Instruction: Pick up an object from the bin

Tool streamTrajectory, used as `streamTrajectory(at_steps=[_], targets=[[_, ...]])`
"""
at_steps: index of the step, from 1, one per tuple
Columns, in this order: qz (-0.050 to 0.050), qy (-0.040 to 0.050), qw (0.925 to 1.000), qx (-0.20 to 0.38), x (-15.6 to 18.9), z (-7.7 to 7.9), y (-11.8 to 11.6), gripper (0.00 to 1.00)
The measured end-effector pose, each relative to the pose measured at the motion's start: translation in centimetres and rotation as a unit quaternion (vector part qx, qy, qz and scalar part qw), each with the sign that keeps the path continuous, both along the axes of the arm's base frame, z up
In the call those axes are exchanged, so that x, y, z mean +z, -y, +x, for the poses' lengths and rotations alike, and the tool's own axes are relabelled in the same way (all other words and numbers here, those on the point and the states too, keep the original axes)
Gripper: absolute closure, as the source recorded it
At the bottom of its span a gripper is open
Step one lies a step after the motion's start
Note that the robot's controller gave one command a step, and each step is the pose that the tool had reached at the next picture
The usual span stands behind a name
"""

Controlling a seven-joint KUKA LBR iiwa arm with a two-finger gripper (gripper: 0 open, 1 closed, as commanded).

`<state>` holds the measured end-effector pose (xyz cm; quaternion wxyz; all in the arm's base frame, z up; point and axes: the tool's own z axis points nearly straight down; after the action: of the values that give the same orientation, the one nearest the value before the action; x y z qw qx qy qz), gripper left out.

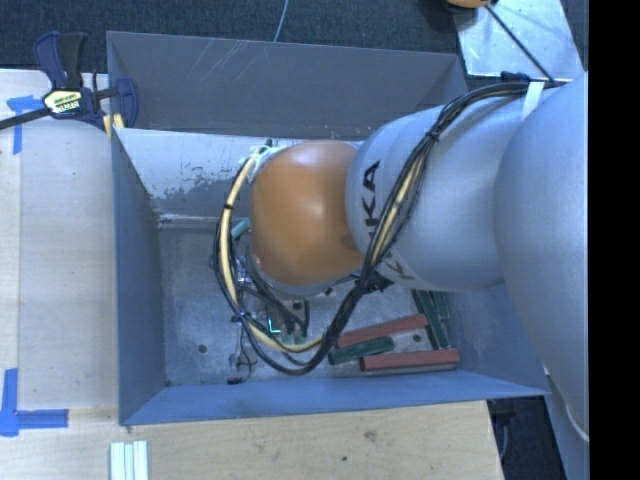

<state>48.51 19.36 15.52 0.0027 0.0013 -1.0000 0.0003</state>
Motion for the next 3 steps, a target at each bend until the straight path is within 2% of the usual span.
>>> streamTrajectory(at_steps=[1, 2, 3], targets=[[0.001, 0.0035, 1.0000, -0.001, 0.3, 0.2, 0.1, 0.00], [0.000, -0.0005, 0.9946, 0.104, -6.4, 1.7, 3.7, 0.00], [0.000, 0.0058, 0.9919, 0.127, -2.8, 3.4, 5.5, 0.00]])
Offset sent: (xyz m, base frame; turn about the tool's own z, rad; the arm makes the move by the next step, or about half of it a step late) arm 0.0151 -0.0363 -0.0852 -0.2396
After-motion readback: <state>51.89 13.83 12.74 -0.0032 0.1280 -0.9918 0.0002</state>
